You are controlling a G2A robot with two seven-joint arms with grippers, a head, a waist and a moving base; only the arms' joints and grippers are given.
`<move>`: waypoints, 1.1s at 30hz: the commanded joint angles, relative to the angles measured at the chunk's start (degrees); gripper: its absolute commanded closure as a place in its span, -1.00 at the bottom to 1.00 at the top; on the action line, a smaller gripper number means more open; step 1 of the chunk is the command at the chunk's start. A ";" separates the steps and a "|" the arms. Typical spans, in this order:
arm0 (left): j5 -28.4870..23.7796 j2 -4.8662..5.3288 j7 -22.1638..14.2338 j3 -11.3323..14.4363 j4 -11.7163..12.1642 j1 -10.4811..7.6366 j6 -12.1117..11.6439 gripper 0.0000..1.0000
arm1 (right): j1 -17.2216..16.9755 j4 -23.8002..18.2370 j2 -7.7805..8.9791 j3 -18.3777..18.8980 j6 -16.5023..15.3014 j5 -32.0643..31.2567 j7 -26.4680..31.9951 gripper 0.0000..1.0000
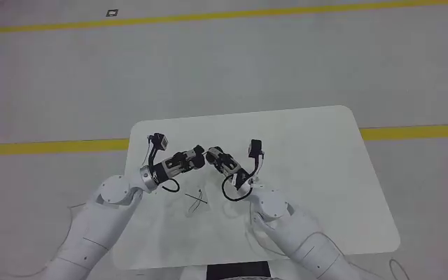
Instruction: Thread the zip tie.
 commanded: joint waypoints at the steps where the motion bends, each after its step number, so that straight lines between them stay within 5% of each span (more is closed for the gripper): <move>1: 0.12 -0.03 0.00 -0.07 0.02 0.06 0.00 0.14 | -0.14 -0.11 -0.06 0.11 0.16 -0.28 -0.11 1.00; 33: 0.73 -0.51 -0.23 -0.15 0.33 -0.12 0.18 0.32 | -0.75 0.35 -1.17 0.87 1.91 -4.64 0.12 1.00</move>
